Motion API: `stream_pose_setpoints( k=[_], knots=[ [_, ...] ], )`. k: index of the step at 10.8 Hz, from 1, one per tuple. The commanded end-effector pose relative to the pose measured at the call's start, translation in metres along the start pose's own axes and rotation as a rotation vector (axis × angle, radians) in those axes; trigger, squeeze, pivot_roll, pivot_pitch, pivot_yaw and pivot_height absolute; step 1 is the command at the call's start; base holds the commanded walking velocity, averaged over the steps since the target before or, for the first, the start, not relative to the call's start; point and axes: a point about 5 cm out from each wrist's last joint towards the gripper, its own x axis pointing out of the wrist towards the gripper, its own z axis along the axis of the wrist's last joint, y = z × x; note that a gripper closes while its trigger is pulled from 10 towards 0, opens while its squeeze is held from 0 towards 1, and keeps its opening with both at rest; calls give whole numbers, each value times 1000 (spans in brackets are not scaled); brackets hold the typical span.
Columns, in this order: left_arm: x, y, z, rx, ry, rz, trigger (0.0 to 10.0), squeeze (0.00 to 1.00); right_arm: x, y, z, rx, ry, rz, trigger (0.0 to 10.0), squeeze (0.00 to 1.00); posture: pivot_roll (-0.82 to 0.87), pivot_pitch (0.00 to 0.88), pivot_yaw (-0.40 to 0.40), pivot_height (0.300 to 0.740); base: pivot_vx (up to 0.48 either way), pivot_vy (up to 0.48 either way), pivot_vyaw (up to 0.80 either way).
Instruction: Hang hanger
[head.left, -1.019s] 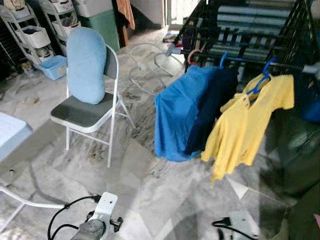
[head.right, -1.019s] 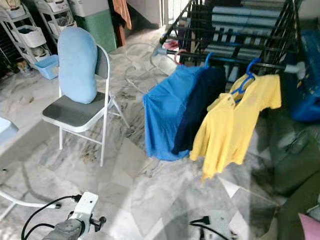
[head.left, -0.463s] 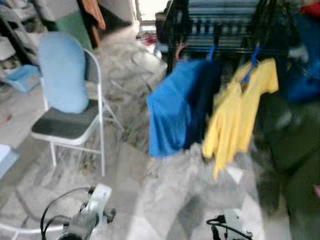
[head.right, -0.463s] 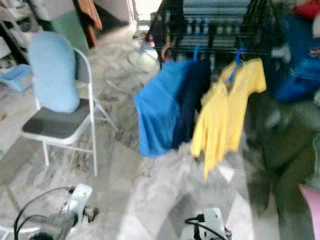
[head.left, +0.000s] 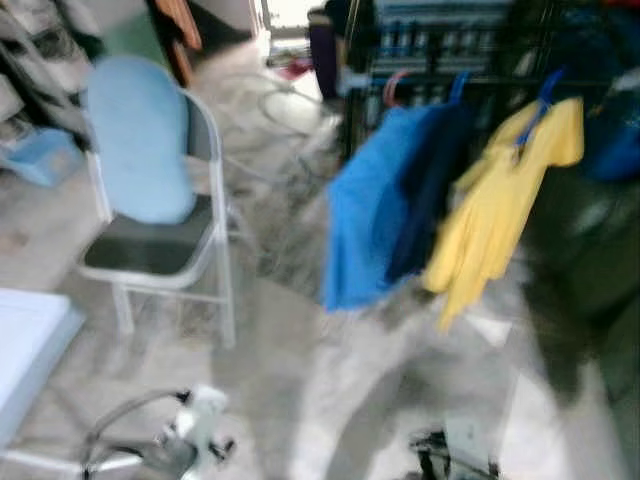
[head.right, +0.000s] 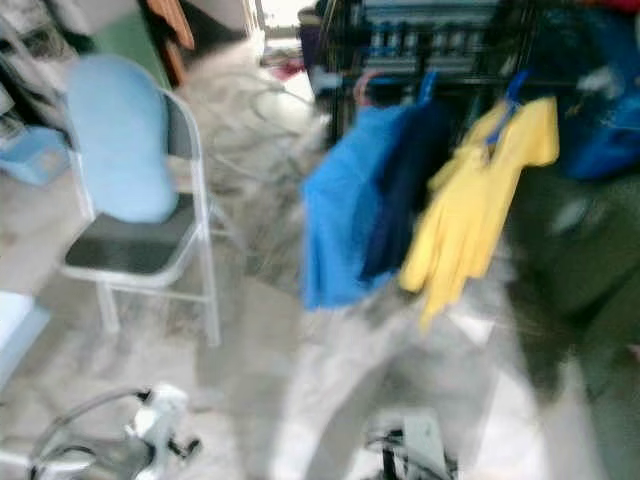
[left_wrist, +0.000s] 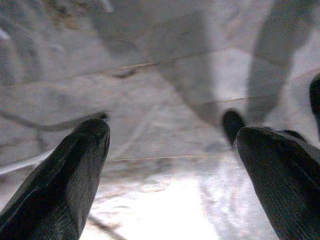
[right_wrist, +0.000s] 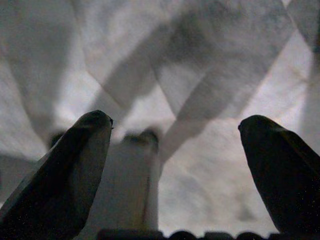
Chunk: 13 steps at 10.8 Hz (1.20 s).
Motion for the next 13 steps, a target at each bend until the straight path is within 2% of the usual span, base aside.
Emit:
stream_pose_setpoints(
  k=[1,3,5,6,7,8,11,13],
  knots=[
    [1,-6,3,6,-15,-34,10000,0,1,2,6,29,-27,0,10000,0,-151,131,124,740,0,0,0],
    [6,-22,21,-21,-73,-82,10000,0,3,16,11,-44,-31,42,10000,0,-146,124,119,740,0,0,0],
    [9,-47,35,-63,-109,-142,10000,0,0,20,1,-102,-14,82,10000,0,-138,123,114,740,0,0,0],
    [7,-33,24,-64,-92,-135,10000,0,-2,14,-7,-115,9,66,10000,0,-139,124,113,740,0,0,0],
    [6,-31,20,-57,-80,-134,10000,0,-4,11,-11,-120,21,58,10000,0,-142,124,114,740,0,0,0],
    [6,-33,16,-50,-68,-138,10000,0,-5,8,-15,-118,31,50,10000,0,-142,124,114,740,0,0,0],
    [10,-49,40,-26,-92,-153,10000,0,-9,6,-27,-151,60,49,10000,0,-148,125,117,740,276,0,277],
    [10,-57,33,-17,-90,-170,10000,0,-8,7,-26,-159,59,49,10000,0,-146,125,118,740,315,0,0]
  ],
)
